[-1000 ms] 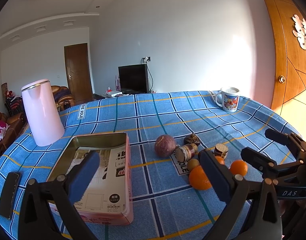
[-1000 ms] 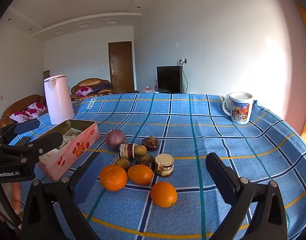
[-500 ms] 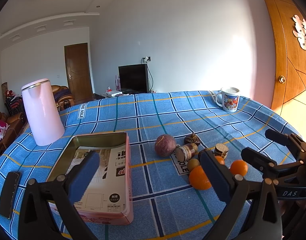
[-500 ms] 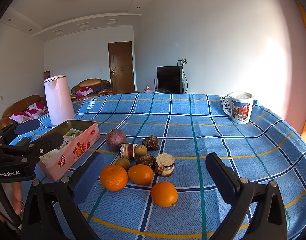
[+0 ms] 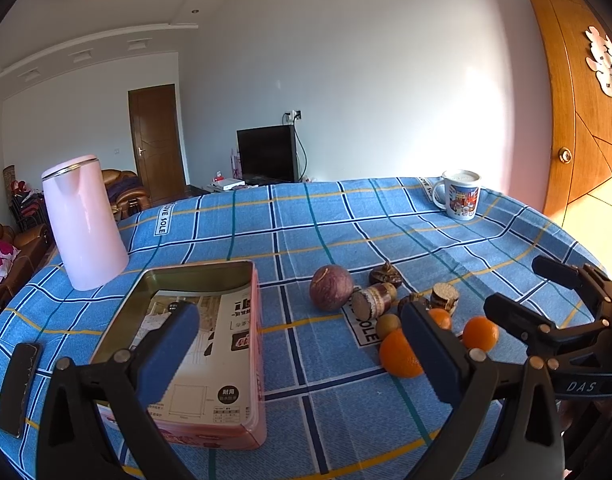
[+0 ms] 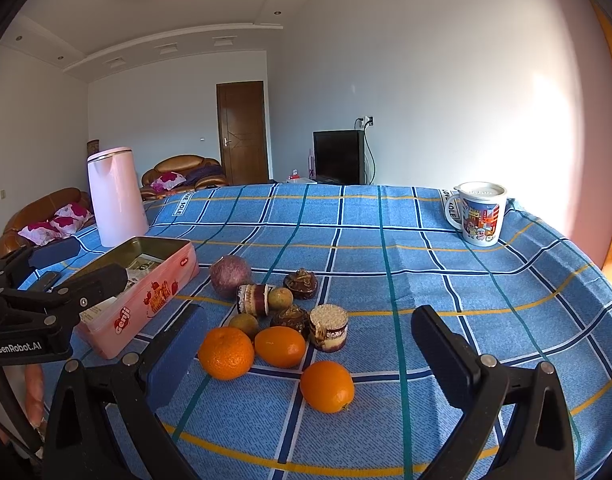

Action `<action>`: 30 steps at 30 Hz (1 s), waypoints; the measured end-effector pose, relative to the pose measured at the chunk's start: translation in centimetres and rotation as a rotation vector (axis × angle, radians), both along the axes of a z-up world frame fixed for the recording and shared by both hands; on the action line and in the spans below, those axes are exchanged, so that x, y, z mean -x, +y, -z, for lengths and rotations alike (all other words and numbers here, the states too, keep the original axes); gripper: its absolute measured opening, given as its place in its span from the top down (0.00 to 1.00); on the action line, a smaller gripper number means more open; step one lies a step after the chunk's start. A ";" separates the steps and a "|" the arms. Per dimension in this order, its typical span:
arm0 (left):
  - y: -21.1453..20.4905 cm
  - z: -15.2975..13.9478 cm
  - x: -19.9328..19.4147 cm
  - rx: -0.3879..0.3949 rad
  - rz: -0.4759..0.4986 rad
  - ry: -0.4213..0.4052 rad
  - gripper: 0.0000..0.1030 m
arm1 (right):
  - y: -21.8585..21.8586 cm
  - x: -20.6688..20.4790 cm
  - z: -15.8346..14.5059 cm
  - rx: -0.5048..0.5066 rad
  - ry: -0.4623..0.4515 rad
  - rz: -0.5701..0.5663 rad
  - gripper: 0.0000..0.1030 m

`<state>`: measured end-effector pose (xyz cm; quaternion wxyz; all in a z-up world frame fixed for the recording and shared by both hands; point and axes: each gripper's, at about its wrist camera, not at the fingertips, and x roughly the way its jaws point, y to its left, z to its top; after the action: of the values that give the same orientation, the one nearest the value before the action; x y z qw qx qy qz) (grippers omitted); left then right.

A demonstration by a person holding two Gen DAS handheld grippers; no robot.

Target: Organize fruits

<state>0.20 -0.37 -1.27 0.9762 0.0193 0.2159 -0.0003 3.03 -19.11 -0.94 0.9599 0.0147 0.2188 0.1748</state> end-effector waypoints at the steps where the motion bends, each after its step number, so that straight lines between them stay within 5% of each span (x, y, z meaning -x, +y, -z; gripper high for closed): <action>1: -0.1 0.1 -0.1 -0.001 0.001 0.003 0.00 | 0.0 -0.1 0.1 0.002 0.002 0.002 0.01; 22: -1.9 2.3 -1.6 -0.004 0.062 0.076 0.00 | -0.8 -1.1 2.7 0.126 0.090 0.032 0.02; 26: -3.2 2.8 -1.8 -0.014 0.106 0.094 0.01 | -0.8 -1.7 3.7 0.111 0.154 -0.031 0.26; 30: -4.0 3.4 -2.4 -0.005 0.141 0.126 0.05 | -0.5 -2.4 4.9 0.101 0.210 -0.069 0.31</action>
<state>2.61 -4.38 -4.66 0.9582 0.0370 0.2751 -0.0697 5.40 -19.64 -5.88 0.9246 -0.0229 0.3271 0.1941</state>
